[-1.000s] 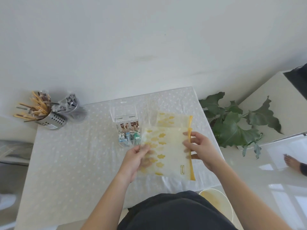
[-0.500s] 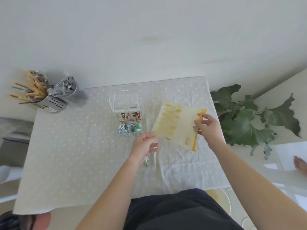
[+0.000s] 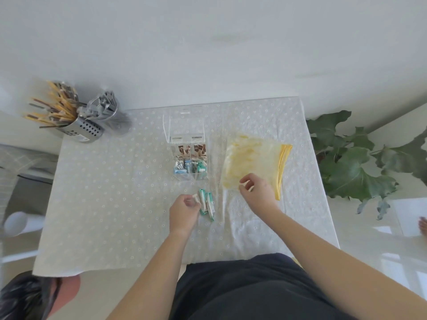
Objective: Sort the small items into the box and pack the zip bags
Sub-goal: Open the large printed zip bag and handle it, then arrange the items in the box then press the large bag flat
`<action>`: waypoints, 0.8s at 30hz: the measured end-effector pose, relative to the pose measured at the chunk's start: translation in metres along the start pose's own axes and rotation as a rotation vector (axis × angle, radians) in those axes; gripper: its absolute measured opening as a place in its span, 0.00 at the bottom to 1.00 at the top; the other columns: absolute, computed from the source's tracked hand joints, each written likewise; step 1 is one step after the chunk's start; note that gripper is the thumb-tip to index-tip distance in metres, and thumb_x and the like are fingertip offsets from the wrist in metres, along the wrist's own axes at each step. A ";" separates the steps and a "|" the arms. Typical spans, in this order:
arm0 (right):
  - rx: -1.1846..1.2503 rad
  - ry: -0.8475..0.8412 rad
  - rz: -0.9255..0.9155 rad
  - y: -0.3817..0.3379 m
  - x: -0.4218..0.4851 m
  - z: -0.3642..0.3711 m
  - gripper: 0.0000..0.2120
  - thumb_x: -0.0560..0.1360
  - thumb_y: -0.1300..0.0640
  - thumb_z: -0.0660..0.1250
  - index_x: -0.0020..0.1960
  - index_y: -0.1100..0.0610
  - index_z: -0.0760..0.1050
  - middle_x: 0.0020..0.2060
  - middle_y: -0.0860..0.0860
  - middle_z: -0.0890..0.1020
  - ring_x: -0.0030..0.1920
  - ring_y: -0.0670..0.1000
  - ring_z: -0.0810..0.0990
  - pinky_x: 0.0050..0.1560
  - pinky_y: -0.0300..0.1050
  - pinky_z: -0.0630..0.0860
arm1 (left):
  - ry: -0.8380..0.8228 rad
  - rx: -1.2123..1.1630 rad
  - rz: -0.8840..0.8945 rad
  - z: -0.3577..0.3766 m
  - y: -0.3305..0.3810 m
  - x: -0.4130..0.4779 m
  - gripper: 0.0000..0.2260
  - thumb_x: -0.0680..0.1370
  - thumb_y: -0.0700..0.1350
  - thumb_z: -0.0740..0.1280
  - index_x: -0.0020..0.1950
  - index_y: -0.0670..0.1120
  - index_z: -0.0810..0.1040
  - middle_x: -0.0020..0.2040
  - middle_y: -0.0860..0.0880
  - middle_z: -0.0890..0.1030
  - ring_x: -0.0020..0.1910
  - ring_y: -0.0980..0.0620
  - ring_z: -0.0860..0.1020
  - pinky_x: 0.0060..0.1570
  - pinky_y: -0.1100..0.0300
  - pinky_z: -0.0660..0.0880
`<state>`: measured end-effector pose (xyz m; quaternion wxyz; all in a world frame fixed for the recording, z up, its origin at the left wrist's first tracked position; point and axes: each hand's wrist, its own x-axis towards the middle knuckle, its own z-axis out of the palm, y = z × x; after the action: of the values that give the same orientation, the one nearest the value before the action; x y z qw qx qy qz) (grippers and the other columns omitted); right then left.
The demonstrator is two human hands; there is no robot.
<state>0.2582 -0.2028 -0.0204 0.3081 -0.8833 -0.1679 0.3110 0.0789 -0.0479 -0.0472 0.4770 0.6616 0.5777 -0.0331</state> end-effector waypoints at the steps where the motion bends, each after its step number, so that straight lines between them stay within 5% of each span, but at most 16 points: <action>1: -0.007 -0.056 0.014 -0.005 -0.002 0.011 0.04 0.79 0.52 0.67 0.53 0.50 0.77 0.40 0.46 0.80 0.32 0.48 0.78 0.30 0.44 0.75 | 0.002 0.005 -0.007 0.001 -0.001 0.001 0.12 0.78 0.44 0.73 0.61 0.48 0.79 0.50 0.53 0.81 0.47 0.58 0.79 0.42 0.63 0.73; 5: -0.060 -0.169 0.033 -0.019 -0.003 0.053 0.07 0.79 0.51 0.67 0.52 0.53 0.78 0.39 0.47 0.81 0.32 0.48 0.78 0.29 0.40 0.72 | 0.077 0.076 0.009 0.004 0.000 0.009 0.15 0.77 0.48 0.75 0.61 0.46 0.78 0.53 0.49 0.81 0.50 0.50 0.80 0.47 0.58 0.75; 9: -0.071 -0.192 0.088 -0.025 -0.002 0.084 0.09 0.75 0.51 0.70 0.54 0.53 0.77 0.40 0.49 0.83 0.37 0.50 0.81 0.34 0.44 0.78 | 0.131 0.103 -0.004 0.006 0.004 0.015 0.21 0.75 0.53 0.77 0.62 0.46 0.74 0.54 0.49 0.78 0.47 0.49 0.78 0.36 0.60 0.69; 16: -0.161 -0.177 0.121 -0.026 -0.004 0.104 0.07 0.74 0.55 0.69 0.51 0.53 0.77 0.44 0.49 0.81 0.43 0.52 0.82 0.41 0.47 0.81 | 0.082 0.089 0.077 0.009 -0.007 0.023 0.12 0.79 0.35 0.69 0.61 0.47 0.79 0.45 0.53 0.81 0.45 0.53 0.81 0.38 0.66 0.73; 21: -0.143 -0.140 0.150 -0.030 -0.004 0.105 0.06 0.74 0.56 0.67 0.50 0.53 0.76 0.43 0.50 0.81 0.42 0.53 0.82 0.36 0.44 0.77 | 0.054 0.079 0.076 0.008 0.008 0.017 0.14 0.78 0.49 0.76 0.58 0.50 0.74 0.40 0.54 0.80 0.38 0.59 0.78 0.33 0.64 0.69; 24: -0.174 -0.146 0.147 -0.033 -0.004 0.106 0.08 0.73 0.51 0.69 0.51 0.52 0.76 0.42 0.49 0.81 0.42 0.52 0.81 0.34 0.42 0.74 | 0.045 0.143 0.054 0.009 0.013 0.021 0.15 0.76 0.45 0.77 0.60 0.47 0.76 0.47 0.49 0.83 0.42 0.52 0.81 0.33 0.63 0.68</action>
<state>0.1825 -0.1336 -0.0626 0.1937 -0.8915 -0.1511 0.3806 0.1005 -0.0368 -0.0566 0.4164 0.7097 0.5664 -0.0467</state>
